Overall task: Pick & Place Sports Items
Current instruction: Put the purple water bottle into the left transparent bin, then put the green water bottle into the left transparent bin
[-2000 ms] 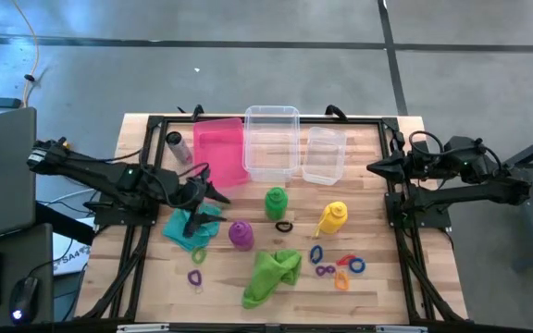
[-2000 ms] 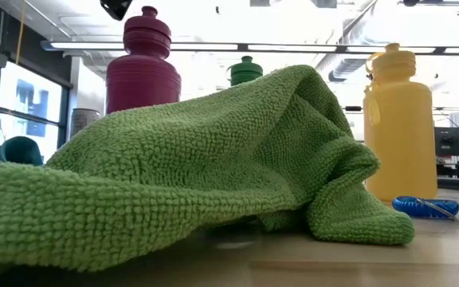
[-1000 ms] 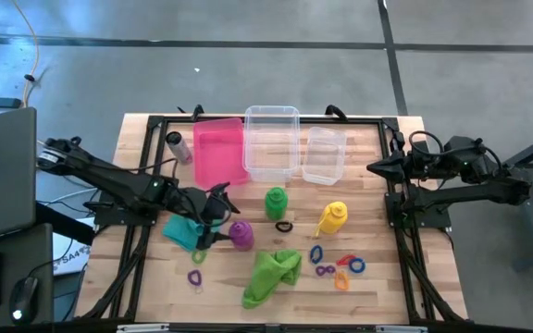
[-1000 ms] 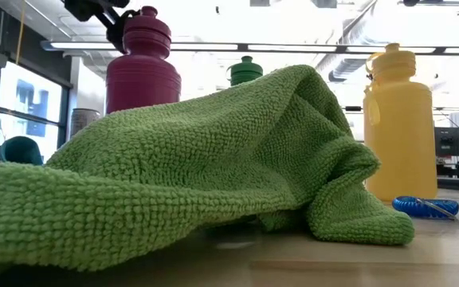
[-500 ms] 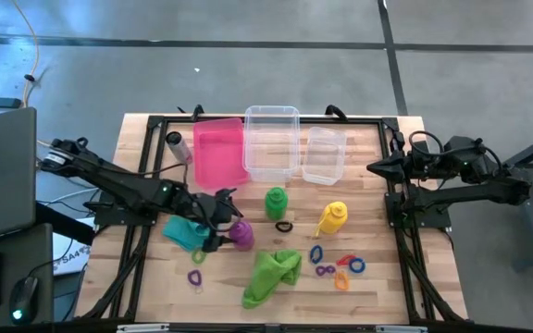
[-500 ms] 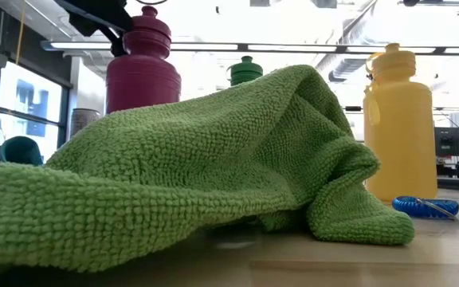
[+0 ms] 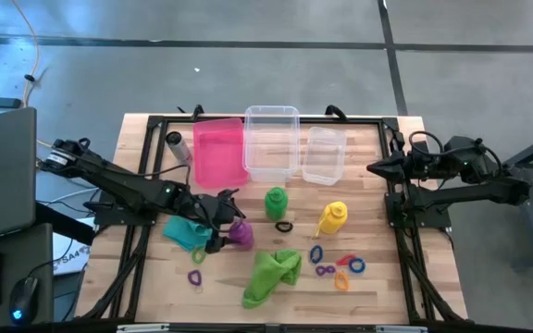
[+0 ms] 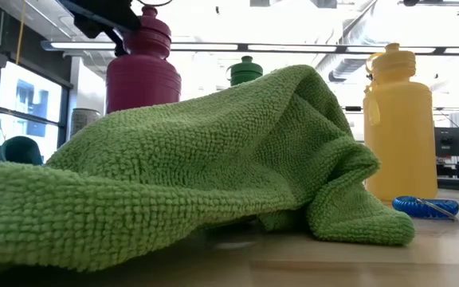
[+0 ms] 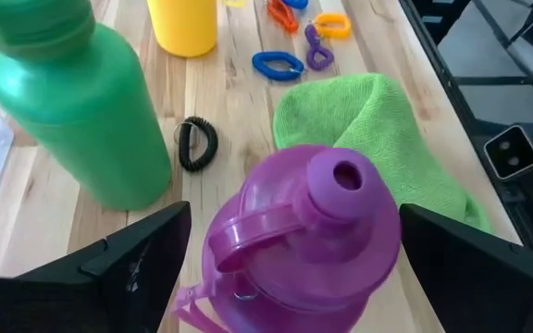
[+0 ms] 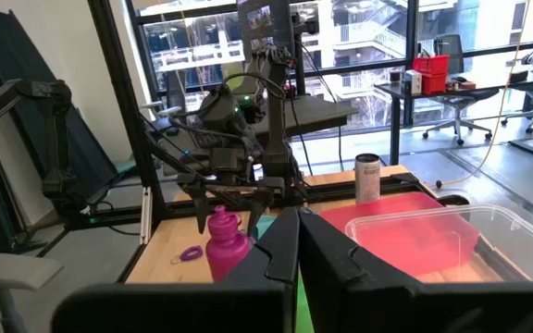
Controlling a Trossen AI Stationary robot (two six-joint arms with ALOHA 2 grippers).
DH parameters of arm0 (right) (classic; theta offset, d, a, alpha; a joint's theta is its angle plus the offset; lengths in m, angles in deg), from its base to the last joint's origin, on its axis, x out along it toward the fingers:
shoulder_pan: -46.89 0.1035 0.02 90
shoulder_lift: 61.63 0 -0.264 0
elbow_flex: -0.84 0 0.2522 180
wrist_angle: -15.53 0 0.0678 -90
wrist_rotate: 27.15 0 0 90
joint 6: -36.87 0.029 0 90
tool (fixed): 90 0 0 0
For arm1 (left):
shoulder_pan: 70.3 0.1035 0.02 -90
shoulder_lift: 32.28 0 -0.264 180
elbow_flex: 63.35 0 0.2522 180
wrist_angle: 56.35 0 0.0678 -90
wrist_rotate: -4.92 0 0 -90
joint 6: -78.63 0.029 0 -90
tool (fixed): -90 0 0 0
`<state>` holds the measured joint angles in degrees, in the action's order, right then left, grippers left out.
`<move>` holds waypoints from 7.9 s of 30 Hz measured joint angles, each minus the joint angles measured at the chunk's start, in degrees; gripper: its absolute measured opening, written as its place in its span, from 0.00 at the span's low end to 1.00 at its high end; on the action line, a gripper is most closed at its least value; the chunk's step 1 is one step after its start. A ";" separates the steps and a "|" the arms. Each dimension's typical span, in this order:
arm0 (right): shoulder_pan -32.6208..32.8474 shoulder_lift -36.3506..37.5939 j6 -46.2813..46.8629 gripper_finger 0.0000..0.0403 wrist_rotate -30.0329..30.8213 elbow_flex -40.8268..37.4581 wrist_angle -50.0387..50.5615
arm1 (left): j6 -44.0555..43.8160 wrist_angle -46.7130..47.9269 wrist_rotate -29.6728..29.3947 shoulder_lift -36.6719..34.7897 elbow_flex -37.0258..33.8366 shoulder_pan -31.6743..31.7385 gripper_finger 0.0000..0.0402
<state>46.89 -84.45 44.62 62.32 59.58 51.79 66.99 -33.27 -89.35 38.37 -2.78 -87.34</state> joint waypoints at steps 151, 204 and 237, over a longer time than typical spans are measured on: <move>-0.01 -0.01 1.70 0.00 0.15 0.00 3.72 | 21.33 3.17 17.44 28.52 31.08 38.23 0.73; 0.00 -0.01 1.02 0.00 -2.39 0.00 3.85 | 14.75 14.39 15.94 18.26 31.14 22.95 0.73; 0.00 -0.01 1.01 0.00 -2.67 0.00 3.89 | 8.79 11.02 13.63 18.21 31.08 21.96 0.75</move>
<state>46.89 -84.46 45.63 59.65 59.58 55.68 75.78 -22.25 -75.72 56.58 28.30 -65.38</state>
